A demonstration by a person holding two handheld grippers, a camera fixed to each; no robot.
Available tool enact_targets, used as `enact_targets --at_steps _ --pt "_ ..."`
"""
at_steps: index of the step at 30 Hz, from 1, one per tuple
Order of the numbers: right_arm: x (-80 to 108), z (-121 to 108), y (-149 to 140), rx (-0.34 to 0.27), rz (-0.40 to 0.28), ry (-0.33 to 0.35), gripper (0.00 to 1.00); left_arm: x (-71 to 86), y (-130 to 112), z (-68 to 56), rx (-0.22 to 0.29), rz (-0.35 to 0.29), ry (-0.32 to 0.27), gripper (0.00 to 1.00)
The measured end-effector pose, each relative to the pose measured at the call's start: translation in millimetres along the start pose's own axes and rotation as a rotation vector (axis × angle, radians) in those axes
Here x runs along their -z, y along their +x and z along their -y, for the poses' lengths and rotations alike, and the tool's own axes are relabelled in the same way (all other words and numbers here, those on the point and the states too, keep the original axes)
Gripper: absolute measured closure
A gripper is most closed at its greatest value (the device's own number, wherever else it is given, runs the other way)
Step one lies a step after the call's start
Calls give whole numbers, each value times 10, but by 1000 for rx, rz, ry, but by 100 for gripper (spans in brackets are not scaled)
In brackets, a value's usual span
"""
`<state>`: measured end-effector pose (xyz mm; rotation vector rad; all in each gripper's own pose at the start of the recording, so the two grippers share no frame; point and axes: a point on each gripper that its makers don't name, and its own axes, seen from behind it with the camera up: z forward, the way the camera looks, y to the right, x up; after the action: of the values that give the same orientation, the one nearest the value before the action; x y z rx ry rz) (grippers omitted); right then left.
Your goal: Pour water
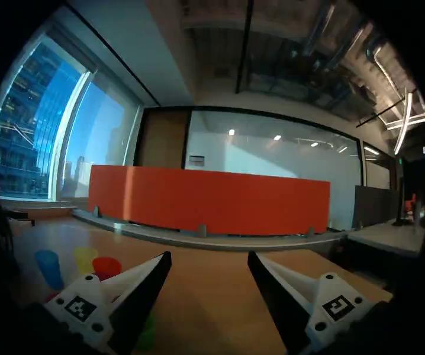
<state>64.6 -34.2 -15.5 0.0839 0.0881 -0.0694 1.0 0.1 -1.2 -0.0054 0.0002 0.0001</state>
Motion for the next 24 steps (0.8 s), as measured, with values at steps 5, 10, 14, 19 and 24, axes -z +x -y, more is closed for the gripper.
enact_targets --at_steps 5,10,14,19,24 --pt "-75 -80 -81 -52 -16 -25 0 -2 4 4 0 0 0 3" --pt "-70 -102 -227 -87 -3 -27 0 -2 1 7 0 0 0 3" --pt "-55 -178 -358 -90 21 -43 0 -3 1 6 0 0 0 3" --pt "-51 -228 -440 -66 34 -59 0 -2 0 6 0 0 0 3" --pt "-49 -211 -440 -51 26 -58 0 1 1 4 0 0 0 3"
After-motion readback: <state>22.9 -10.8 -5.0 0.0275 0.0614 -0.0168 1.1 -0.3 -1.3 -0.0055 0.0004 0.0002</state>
